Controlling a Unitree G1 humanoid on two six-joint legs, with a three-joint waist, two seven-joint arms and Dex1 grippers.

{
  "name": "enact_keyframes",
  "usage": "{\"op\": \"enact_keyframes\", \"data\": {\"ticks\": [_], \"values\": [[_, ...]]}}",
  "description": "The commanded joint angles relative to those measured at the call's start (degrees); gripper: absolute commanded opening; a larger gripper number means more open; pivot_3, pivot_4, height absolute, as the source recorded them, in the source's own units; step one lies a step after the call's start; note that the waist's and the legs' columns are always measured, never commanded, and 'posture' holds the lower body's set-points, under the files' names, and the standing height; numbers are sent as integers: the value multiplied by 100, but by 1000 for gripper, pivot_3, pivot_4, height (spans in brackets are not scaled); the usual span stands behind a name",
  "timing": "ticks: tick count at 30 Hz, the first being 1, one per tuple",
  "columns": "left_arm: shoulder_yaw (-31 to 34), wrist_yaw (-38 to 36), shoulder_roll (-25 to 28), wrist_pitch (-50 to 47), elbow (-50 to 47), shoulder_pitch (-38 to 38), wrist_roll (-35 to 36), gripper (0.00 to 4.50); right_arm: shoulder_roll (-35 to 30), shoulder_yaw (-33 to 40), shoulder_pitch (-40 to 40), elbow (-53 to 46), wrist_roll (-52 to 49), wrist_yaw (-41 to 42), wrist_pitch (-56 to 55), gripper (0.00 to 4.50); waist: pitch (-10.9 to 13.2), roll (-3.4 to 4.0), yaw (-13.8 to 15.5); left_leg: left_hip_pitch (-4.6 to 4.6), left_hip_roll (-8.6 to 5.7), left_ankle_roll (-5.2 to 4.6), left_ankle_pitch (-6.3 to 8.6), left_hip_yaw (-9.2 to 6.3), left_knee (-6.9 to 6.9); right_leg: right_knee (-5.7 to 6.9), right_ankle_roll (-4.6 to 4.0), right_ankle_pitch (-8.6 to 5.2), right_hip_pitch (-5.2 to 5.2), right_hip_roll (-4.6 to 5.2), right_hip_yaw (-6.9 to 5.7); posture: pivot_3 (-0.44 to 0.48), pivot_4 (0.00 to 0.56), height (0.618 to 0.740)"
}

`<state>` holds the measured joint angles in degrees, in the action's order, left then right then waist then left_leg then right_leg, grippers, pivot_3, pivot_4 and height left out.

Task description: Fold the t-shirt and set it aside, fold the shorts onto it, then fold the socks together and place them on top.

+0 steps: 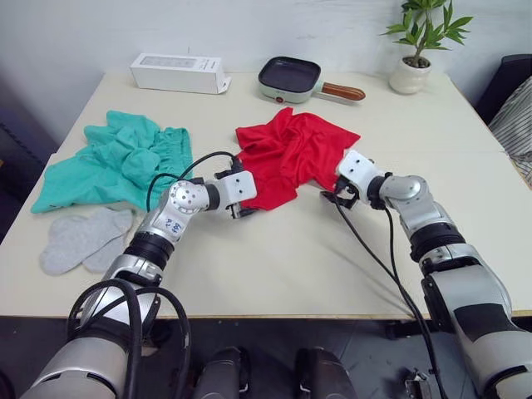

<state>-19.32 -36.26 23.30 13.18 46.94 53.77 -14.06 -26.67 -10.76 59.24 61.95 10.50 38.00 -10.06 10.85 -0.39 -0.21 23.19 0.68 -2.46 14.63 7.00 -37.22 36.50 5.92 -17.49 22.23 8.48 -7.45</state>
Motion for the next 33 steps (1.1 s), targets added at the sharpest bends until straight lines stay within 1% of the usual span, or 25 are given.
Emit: {"op": "enact_keyframes", "data": {"ticks": [1,3,10,11,12,13,14,17,20,22,25,26,29,31,33], "values": [[-225,112,-149,134,637,-2,-360,3013,154,0,135,358,123,-266,113,4096,-5,-7,-8,-2,0,0,0,-1,1,1,0,0,-1,2,0,0,150,740],[-204,146,-185,242,778,34,-386,2355,213,6,189,476,136,-337,169,3566,-9,-10,-19,-3,2,1,0,-3,1,1,0,0,-2,3,-1,0,150,740],[-52,164,-211,497,975,104,-305,162,365,-21,225,692,283,-785,300,1217,-11,-14,-25,-3,2,1,0,-8,1,1,-1,0,-4,9,-4,0,150,740],[1,133,-193,528,948,93,-247,0,367,-28,216,703,318,-879,279,850,-11,-14,-29,-3,2,2,0,-8,1,1,-1,0,-3,9,-4,0,150,740],[54,120,-174,557,919,80,-200,0,367,-38,209,711,348,-942,258,574,-11,-14,-36,-2,2,2,0,-9,2,1,-1,0,-3,10,-4,0,150,740],[145,88,-156,571,866,60,-115,0,357,-43,198,712,377,-1016,232,181,-11,-14,-40,0,2,2,0,-9,3,2,-1,0,0,10,-4,0,150,740],[250,15,-129,575,782,29,-3,0,333,-35,182,705,389,-1046,201,43,-11,-14,-49,3,2,2,0,-9,4,1,-1,0,4,10,-4,0,150,740],[601,-284,-17,548,405,-104,410,0,189,8,125,646,390,-1005,118,43,-11,-14,-125,13,3,3,0,-8,11,13,-1,0,13,9,-5,0,150,740],[806,-523,113,593,14,-266,649,0,8,27,61,529,362,-872,19,43,-10,-13,-146,24,3,4,-1,-9,15,16,0,0,21,5,-10,0,150,740],[962,-806,261,564,-411,-475,894,0,-233,29,-24,298,326,-598,-151,43,-10,-13,-143,27,2,4,0,-8,16,8,0,0,20,-1,-13,0,150,740],[1161,-1333,526,349,-1290,-930,1322,0,-696,77,-260,-311,179,118,-352,43,-7,-11,-140,42,-2,-2,4,-9,15,-7,2,1,23,-4,-16,0,150,740],[1192,-1521,627,262,-1630,-1116,1457,0,-853,103,-380,-582,88,431,-394,43,-5,-8,-149,43,-3,-5,5,-9,15,-8,3,1,24,-4,-16,0,150,740],[1291,-2075,912,-54,-2619,-1696,1937,0,-1352,174,-868,-1575,-183,1328,-7,43,-3,-6,-153,45,-2,-7,7,-8,16,-19,7,3,24,-7,-15,0,150,740],[1346,-2403,1141,-343,-3289,-2130,2245,0,-1746,228,-1348,-2481,-367,1852,459,43,-2,-4,-148,44,2,-5,8,-8,16,-20,7,3,24,-5,-13,0,150,740],[1425,-2578,1346,-712,-3950,-2524,2516,0,-2120,301,-1894,-3481,-587,2301,1024,43,0,-1,-141,44,8,-1,12,-10,16,-23,7,3,24,0,-12,0,150,740]]}}
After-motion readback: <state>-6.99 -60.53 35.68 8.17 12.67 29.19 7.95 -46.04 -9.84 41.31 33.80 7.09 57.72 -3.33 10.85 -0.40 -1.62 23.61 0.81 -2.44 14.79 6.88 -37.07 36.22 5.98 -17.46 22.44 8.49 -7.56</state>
